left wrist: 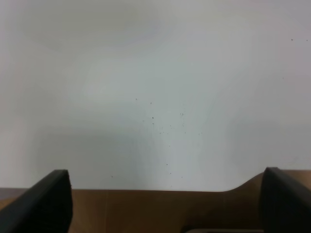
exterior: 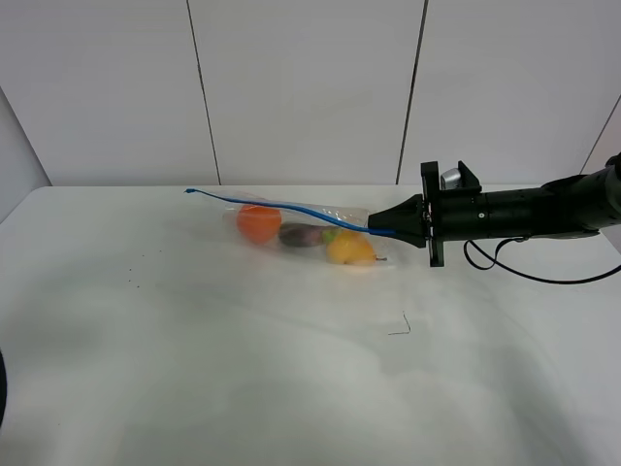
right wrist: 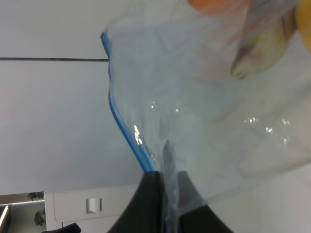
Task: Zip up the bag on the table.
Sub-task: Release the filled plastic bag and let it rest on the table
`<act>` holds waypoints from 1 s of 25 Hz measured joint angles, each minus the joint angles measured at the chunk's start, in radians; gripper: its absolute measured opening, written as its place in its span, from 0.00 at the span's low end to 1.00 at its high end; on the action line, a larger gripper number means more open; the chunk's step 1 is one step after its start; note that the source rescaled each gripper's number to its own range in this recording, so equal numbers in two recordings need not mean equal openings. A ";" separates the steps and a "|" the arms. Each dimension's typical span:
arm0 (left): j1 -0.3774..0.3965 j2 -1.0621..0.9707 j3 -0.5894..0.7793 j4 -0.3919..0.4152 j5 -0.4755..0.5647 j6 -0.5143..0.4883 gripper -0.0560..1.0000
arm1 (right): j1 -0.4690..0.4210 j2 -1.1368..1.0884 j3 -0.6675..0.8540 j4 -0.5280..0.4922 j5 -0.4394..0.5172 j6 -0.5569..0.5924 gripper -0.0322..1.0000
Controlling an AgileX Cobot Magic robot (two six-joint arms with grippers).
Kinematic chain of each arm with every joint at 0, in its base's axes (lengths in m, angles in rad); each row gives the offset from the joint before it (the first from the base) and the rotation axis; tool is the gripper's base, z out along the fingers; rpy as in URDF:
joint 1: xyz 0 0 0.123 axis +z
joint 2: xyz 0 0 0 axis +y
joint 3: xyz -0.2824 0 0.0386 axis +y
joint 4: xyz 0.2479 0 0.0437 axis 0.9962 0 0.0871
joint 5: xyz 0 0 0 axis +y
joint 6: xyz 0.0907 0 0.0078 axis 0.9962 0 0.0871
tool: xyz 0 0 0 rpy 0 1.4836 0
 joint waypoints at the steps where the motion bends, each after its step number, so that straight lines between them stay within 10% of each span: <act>1: 0.000 -0.007 0.001 0.000 0.000 0.000 0.81 | 0.000 0.000 0.000 0.000 0.000 0.000 0.03; 17: 0.000 -0.384 0.004 0.000 0.003 0.000 0.81 | 0.000 0.000 0.000 0.000 0.000 0.000 0.06; 25: 0.000 -0.384 0.004 0.000 0.003 0.000 0.81 | -0.002 0.000 0.000 -0.030 0.001 0.030 0.92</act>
